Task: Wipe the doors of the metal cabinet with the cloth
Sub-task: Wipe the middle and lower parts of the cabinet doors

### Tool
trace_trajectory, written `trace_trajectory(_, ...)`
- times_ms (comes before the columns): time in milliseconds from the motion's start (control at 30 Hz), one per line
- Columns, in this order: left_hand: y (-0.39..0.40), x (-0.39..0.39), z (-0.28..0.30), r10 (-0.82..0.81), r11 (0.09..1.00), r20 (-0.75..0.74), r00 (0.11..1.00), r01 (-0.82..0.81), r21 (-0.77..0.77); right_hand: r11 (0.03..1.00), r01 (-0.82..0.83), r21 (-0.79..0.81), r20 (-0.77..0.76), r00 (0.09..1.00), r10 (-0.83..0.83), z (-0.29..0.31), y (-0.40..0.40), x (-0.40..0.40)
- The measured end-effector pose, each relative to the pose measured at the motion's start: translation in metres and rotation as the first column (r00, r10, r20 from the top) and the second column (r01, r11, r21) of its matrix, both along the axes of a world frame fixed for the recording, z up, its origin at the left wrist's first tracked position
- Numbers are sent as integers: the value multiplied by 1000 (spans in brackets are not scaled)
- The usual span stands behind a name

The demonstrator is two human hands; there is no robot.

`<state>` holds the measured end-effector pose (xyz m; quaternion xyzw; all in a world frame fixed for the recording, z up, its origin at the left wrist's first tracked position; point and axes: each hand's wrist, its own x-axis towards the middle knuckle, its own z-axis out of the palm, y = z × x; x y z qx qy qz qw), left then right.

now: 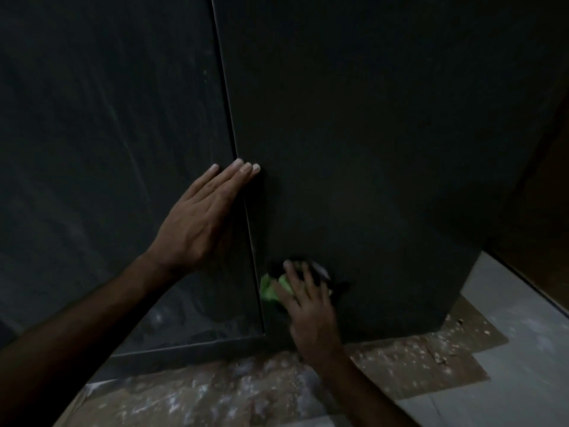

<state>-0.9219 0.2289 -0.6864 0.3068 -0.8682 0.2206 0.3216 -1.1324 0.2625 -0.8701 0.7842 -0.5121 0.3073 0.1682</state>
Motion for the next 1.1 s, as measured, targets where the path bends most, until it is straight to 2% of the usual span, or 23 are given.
trace_trajectory(100,-2,-3,-4,-6,1000,-32,999,5,-24,984,15,-177,280,959,36,83,-22,24)
trace_trajectory(167,-4,-6,-8,-12,1000,-50,999,11,-14,974,36,-224,337,940,42,121,-39,31)
trace_trajectory(233,-4,-7,-10,-17,1000,-52,998,17,-1,967,29,-253,268,963,41,114,-43,33)
trace_trajectory(300,-3,-6,-8,-15,1000,-57,998,15,0,971,-11,-240,87,996,32,62,-31,32)
trace_trajectory(367,-1,-6,-7,-15,1000,-55,998,16,6,992,-24,-124,-99,995,11,4,-12,19)
trace_trajectory(433,1,-7,-6,-20,1000,-53,998,21,10,1000,-14,23,-165,986,17,-18,-1,3)
trace_trajectory(533,3,-4,-2,-43,998,-70,997,46,41,1000,-9,18,-86,996,10,7,-4,11)
trace_trajectory(633,4,-10,-2,-61,997,-122,991,66,39,994,7,-108,148,989,9,77,-20,39)
trace_trajectory(700,4,-16,-1,-75,997,-166,983,80,24,988,9,-153,226,974,26,116,-36,46)
trace_trajectory(800,6,-17,1,-60,998,-191,980,65,19,981,-3,-193,124,992,28,95,-35,40)
trace_trajectory(867,7,-16,2,-34,999,-188,982,34,-4,989,-19,-147,-15,1000,17,50,-20,32)
trace_trajectory(933,8,-14,3,1,999,-174,985,-11,-54,998,8,-64,-65,998,-12,24,-8,26)
trace_trajectory(1000,8,-12,6,46,995,-165,985,-60,-82,999,26,-42,-22,999,-27,36,-10,31)
trace_trajectory(1100,8,-10,8,96,987,-211,973,-121,-104,985,2,-174,82,997,12,106,-22,47)
